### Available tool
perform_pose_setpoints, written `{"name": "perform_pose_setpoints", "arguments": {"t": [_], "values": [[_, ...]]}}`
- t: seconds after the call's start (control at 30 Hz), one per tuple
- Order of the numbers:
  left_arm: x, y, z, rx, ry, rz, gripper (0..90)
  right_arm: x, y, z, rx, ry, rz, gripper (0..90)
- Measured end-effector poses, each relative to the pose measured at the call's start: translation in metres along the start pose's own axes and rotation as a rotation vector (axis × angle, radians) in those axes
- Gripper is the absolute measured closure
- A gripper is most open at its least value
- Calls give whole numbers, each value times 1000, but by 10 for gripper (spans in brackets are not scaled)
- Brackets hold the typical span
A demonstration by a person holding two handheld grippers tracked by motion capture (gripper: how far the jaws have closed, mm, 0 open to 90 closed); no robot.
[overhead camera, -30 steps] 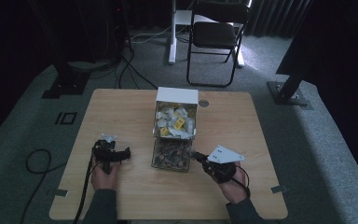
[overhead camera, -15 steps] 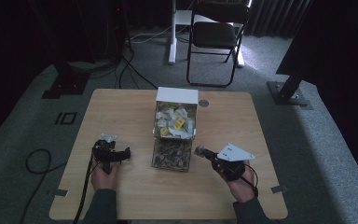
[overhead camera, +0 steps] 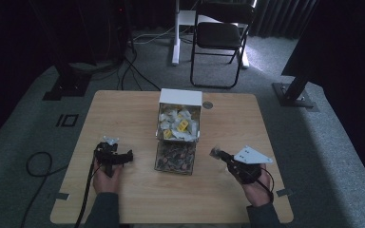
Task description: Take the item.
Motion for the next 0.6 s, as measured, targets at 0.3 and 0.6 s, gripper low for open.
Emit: {"name": "perform_pose_setpoints", "arguments": {"t": [0.3, 0.6], "values": [[0, 0, 0, 0, 0, 0, 30, -12, -6, 16, 20, -42, 0, 900], [0, 0, 0, 0, 0, 0, 30, -25, -13, 32, 39, -88, -3, 900]]}}
Point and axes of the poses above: each handheld gripper's, and its own axes: x roughly forward along the jaws, y roughly out of its top, z roughly to its right, the point moved 5 cm from there along x, roughly forward along the jaws, and after that the axes turned 6 degrees about z, right-handed, at the moved point
